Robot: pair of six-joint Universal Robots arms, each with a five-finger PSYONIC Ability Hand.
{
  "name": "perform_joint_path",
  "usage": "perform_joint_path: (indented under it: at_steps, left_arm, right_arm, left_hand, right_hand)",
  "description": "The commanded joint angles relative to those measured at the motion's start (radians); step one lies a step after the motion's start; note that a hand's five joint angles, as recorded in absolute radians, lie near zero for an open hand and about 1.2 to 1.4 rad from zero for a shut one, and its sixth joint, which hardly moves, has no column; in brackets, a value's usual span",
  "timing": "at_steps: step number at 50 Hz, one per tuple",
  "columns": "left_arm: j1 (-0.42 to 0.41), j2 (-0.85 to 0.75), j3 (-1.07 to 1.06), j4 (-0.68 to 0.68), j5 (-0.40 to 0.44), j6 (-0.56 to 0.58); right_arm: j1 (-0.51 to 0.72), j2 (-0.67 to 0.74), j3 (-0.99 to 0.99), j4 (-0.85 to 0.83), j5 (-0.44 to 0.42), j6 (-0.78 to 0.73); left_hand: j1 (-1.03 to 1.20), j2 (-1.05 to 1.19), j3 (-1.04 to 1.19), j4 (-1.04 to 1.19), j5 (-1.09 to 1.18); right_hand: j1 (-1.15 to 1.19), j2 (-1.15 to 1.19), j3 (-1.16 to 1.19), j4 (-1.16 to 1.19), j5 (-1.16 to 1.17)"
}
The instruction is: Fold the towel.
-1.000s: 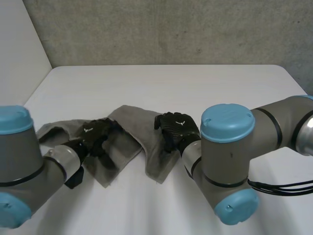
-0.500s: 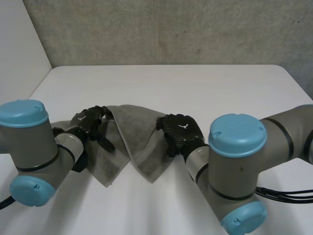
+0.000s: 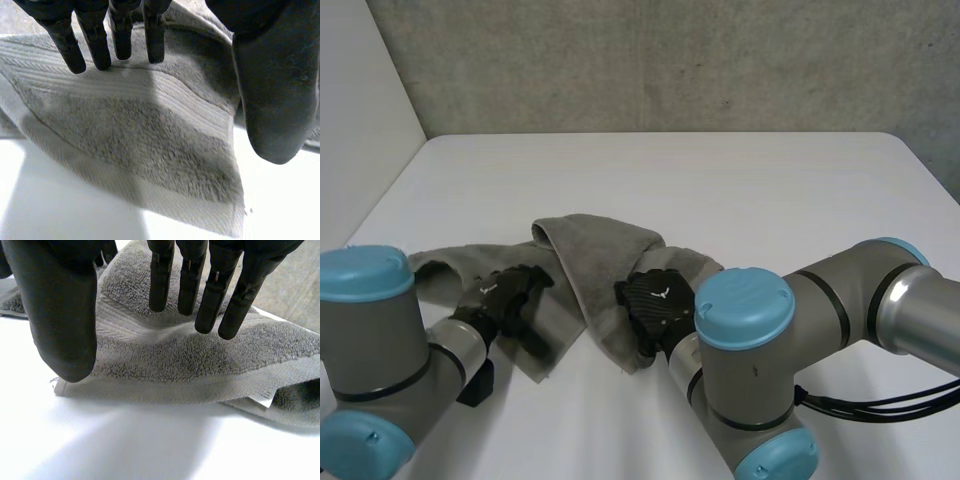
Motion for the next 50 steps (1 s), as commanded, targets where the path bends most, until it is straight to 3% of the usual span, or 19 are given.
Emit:
perform_joint_path:
  at_steps: [1, 7, 16, 24, 26, 40, 50]
  left_arm:
    - [-0.013, -0.017, -0.011, 0.001, -0.005, 0.056]
    - [-0.013, -0.048, -0.005, 0.012, -0.013, 0.153]
    - [-0.013, -0.07, 0.008, 0.013, -0.012, 0.171]
    - [-0.013, -0.076, 0.006, 0.017, -0.012, 0.178]
    - [-0.012, -0.076, 0.009, 0.018, -0.01, 0.178]
    - [0.002, -0.06, 0.008, 0.026, 0.002, 0.176]
    - [0.036, -0.028, -0.003, 0.033, 0.053, 0.174]
  right_arm:
    - [-0.008, 0.007, 0.019, 0.0, -0.01, -0.003]
    - [-0.008, 0.018, 0.028, -0.002, -0.011, -0.003]
    - [-0.011, 0.019, 0.034, -0.011, -0.016, -0.002]
    - [-0.013, 0.013, 0.033, -0.011, -0.016, 0.0]
    - [-0.014, 0.011, 0.033, -0.011, -0.016, -0.002]
    - [-0.013, 0.016, 0.03, -0.014, -0.017, -0.002]
    - [-0.013, 0.018, 0.036, -0.014, -0.069, -0.003]
  left_hand:
    - [-0.031, -0.019, -0.021, -0.026, 0.002]
    - [-0.028, -0.016, -0.018, -0.023, 0.004]
    - [0.013, 0.025, 0.023, 0.018, 0.046]
    - [0.286, 0.298, 0.296, 0.291, 0.319]
    - [0.532, 0.544, 0.542, 0.537, 0.564]
    - [0.882, 0.894, 0.892, 0.887, 0.914]
    - [0.955, 0.968, 0.966, 0.961, 0.988]
  right_hand:
    - [0.01, -0.021, 0.004, -0.001, 0.015]
    - [0.01, -0.021, 0.004, -0.001, 0.015]
    - [0.033, 0.002, 0.028, 0.023, 0.038]
    - [0.033, 0.002, 0.028, 0.023, 0.038]
    - [0.033, 0.002, 0.028, 0.023, 0.038]
    - [0.036, 0.005, 0.031, 0.026, 0.041]
    - [0.066, 0.034, 0.06, 0.055, 0.07]
